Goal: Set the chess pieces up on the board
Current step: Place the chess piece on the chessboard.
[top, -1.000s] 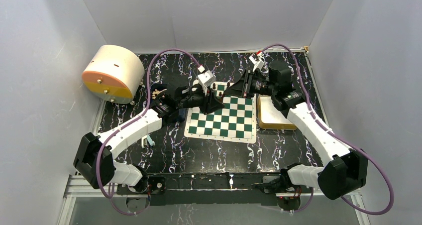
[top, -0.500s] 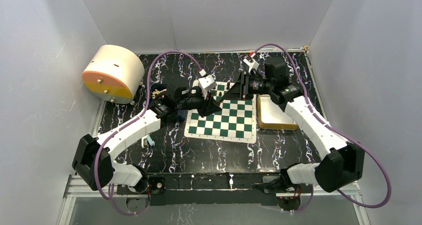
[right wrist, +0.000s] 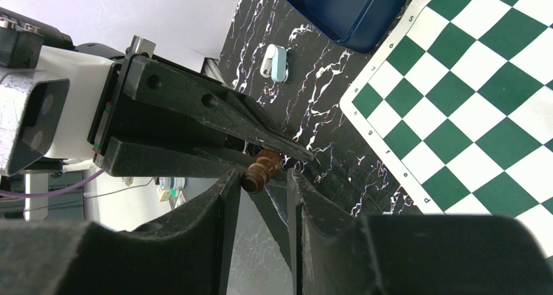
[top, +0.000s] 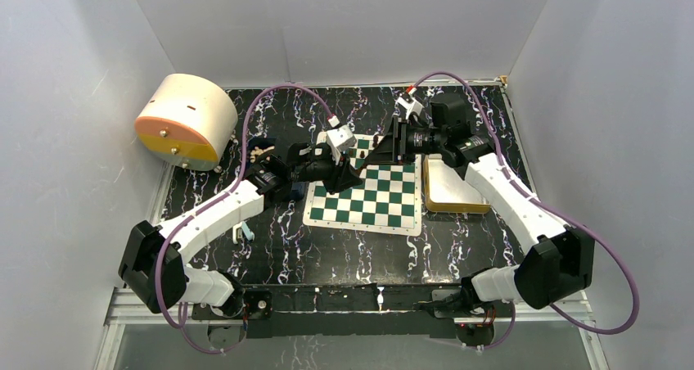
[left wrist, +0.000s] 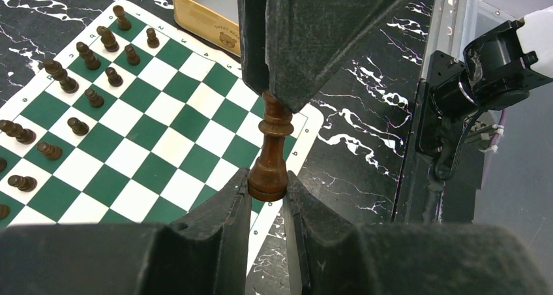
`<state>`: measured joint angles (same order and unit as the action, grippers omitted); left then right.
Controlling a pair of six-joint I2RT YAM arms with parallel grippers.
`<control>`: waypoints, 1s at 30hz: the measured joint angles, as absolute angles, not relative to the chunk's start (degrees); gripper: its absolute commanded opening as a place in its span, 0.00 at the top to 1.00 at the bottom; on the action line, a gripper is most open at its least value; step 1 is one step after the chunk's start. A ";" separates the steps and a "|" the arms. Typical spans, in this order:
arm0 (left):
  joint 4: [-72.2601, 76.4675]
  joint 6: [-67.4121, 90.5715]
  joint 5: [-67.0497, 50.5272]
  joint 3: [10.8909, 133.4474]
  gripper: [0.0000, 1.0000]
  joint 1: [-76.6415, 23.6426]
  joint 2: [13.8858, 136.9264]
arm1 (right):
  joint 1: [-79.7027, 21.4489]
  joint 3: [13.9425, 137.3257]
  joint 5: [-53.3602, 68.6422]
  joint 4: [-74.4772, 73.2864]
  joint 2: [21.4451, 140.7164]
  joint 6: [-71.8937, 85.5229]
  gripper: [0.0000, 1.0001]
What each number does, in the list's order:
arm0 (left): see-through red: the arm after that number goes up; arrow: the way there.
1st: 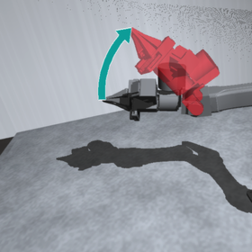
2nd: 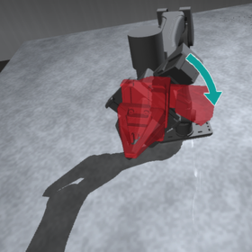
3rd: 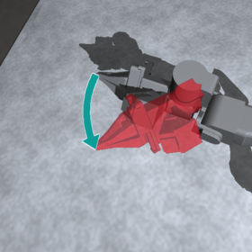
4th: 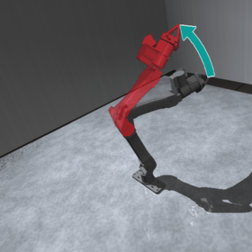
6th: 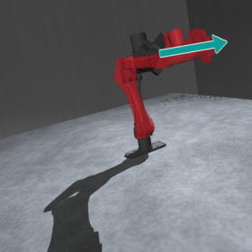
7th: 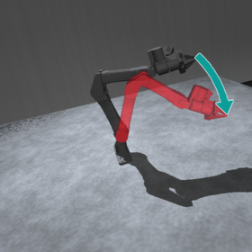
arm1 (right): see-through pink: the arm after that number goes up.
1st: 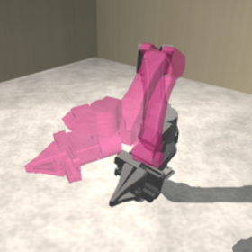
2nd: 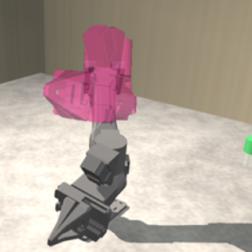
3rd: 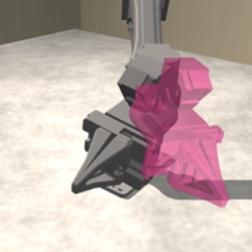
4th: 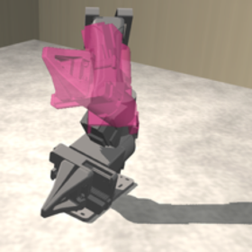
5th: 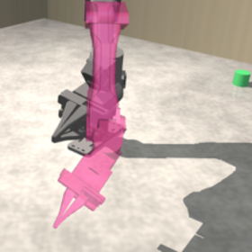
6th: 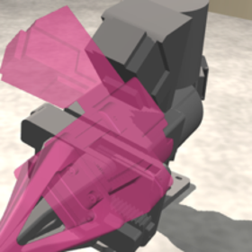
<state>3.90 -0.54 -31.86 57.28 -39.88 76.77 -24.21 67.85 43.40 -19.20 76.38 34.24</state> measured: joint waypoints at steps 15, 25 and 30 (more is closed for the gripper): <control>2.04 -0.40 -29.76 57.12 0.97 -39.88 76.77 | -27.40 71.40 40.66 -24.40 80.16 32.25 0.64; 2.07 1.13 -28.45 56.62 0.72 -39.88 76.82 | -27.70 72.34 38.68 -27.16 80.34 29.95 0.88; 2.07 1.58 -25.54 56.01 0.48 -39.88 76.82 | -27.92 73.28 35.29 -28.25 80.44 29.58 0.88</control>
